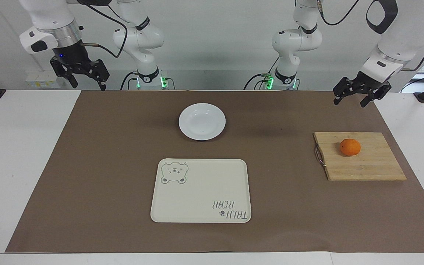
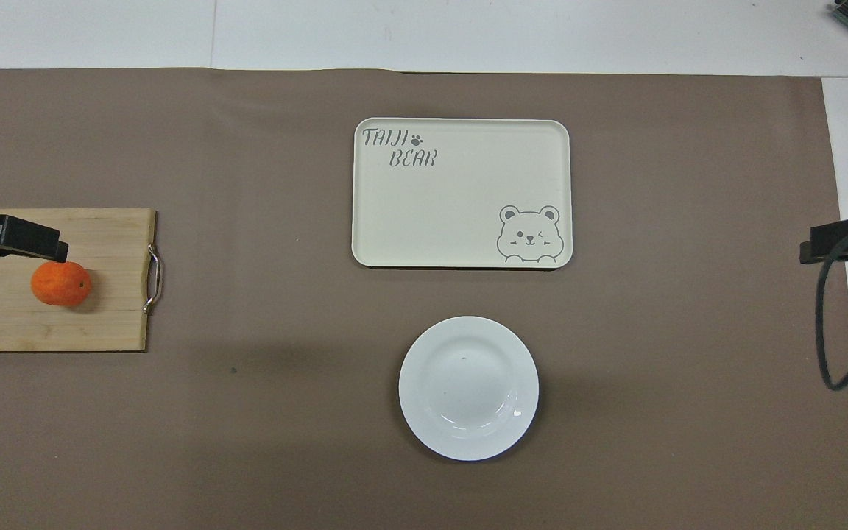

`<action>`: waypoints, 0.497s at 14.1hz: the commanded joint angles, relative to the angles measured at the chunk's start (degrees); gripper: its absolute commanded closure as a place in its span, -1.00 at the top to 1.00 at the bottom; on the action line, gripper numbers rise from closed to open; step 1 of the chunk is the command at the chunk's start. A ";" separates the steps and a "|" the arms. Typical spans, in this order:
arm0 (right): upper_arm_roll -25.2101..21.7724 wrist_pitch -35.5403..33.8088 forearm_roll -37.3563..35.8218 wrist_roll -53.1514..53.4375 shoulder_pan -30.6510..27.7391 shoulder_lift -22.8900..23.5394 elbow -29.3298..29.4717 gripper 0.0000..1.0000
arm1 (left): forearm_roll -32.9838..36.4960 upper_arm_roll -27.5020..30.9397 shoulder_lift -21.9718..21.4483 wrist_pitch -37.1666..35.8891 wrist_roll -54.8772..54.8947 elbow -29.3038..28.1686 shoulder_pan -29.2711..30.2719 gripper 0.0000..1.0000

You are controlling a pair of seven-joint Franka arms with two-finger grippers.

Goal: Place orange and plate with both arms

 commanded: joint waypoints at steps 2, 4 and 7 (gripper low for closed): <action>0.50 1.27 -0.38 1.45 -0.42 -1.31 -1.70 1.00 | 0.73 0.00 -0.45 -0.52 0.72 0.04 0.12 1.00; 0.50 1.35 -0.38 1.19 -0.51 -1.22 -1.61 1.00 | 0.72 0.00 -0.45 -0.52 0.72 0.04 0.12 1.00; 0.41 1.35 -0.38 1.19 -0.51 -1.22 -1.70 1.00 | 0.72 -0.08 -0.45 -0.52 0.72 0.04 0.12 1.00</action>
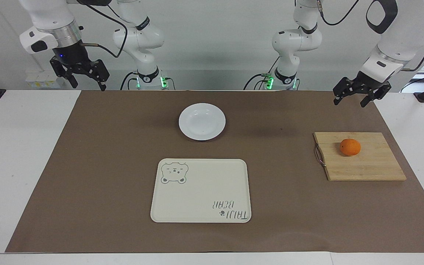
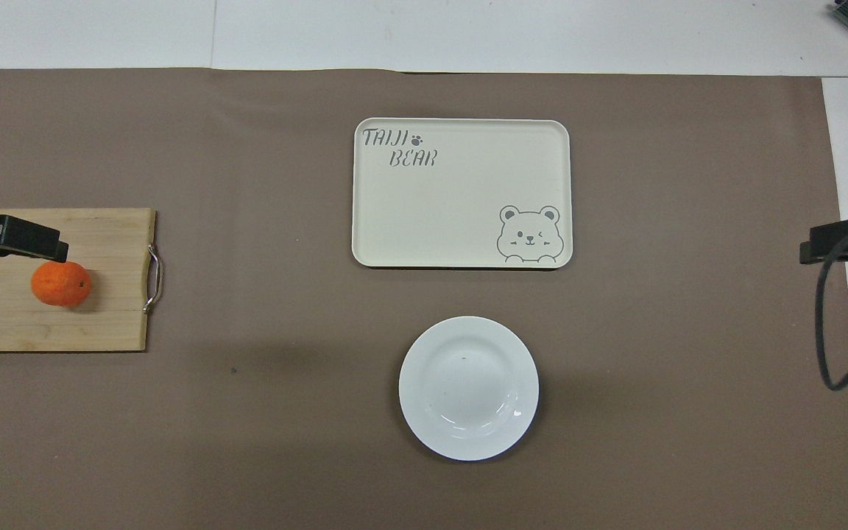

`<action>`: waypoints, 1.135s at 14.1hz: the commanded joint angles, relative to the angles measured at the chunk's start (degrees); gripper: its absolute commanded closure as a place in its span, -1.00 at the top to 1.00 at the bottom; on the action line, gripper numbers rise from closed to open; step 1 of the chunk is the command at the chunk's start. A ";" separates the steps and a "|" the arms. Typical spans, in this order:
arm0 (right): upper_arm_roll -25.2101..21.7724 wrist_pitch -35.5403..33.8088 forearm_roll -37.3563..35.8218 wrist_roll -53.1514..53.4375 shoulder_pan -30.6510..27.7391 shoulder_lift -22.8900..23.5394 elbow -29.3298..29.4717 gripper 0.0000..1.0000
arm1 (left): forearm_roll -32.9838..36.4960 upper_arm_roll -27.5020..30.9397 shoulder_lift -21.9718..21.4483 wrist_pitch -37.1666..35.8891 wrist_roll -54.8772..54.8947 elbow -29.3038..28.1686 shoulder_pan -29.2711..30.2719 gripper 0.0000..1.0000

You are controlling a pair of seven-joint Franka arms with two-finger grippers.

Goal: Place orange and plate with both arms

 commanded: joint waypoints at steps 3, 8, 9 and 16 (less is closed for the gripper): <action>0.41 1.79 -0.38 1.10 -0.51 -1.22 -1.76 1.00 | 0.73 -0.08 -0.45 -0.52 0.71 0.04 0.12 1.00; 0.50 1.79 -0.38 0.92 -0.51 -1.22 -1.85 1.00 | 0.81 0.00 -0.45 -0.52 0.71 0.04 0.12 1.00; 0.50 1.79 -0.38 0.92 -0.51 -1.22 -1.85 1.00 | 0.73 0.00 -0.45 -0.52 0.71 0.04 0.12 1.00; 0.50 1.79 -0.38 0.92 -0.51 -1.22 -2.03 1.00 | 0.73 0.00 -0.45 -0.52 0.80 0.04 0.12 1.00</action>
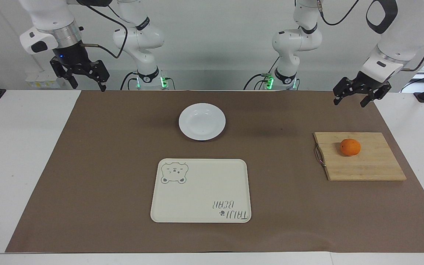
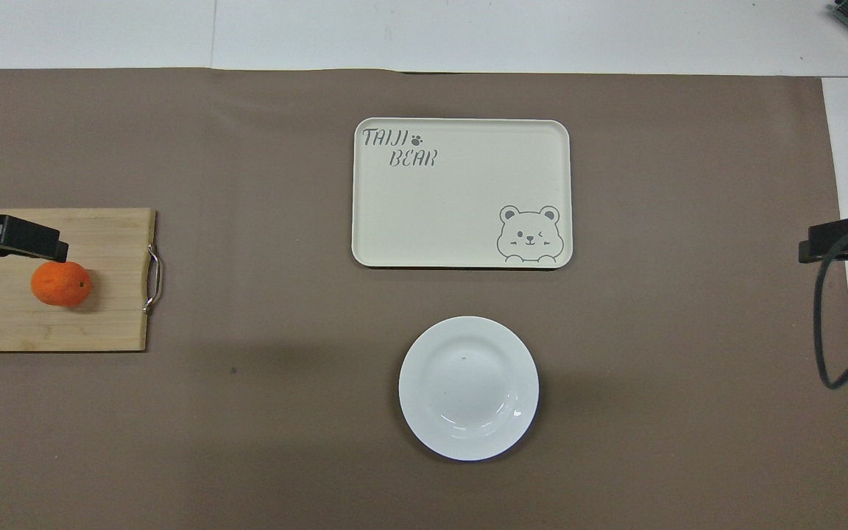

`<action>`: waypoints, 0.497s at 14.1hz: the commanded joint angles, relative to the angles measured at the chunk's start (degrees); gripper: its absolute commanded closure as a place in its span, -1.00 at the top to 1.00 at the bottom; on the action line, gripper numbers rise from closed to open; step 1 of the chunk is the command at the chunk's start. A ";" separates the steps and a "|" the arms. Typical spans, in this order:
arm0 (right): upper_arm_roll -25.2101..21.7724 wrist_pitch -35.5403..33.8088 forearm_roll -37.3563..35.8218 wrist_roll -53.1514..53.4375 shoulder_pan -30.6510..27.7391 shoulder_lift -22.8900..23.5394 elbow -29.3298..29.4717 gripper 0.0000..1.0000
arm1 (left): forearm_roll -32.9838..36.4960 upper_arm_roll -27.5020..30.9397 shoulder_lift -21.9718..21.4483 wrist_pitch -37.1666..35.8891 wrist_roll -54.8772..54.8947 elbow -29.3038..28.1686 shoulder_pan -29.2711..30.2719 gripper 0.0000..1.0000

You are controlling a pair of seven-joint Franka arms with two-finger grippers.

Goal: Place orange and plate with both arms

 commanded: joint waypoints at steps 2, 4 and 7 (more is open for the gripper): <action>0.50 1.39 -0.38 0.84 -0.51 -1.22 -1.79 1.00 | 0.73 -0.08 -0.45 -0.52 0.80 0.04 0.12 1.00; 0.41 1.39 -0.38 0.75 -0.51 -1.30 -2.22 1.00 | 0.81 0.00 -0.45 -0.52 0.71 0.04 0.12 1.00; 0.50 1.39 -0.38 -1.09 -0.51 -1.39 -2.67 1.00 | 0.72 0.00 -0.45 -0.52 0.71 0.04 0.12 1.00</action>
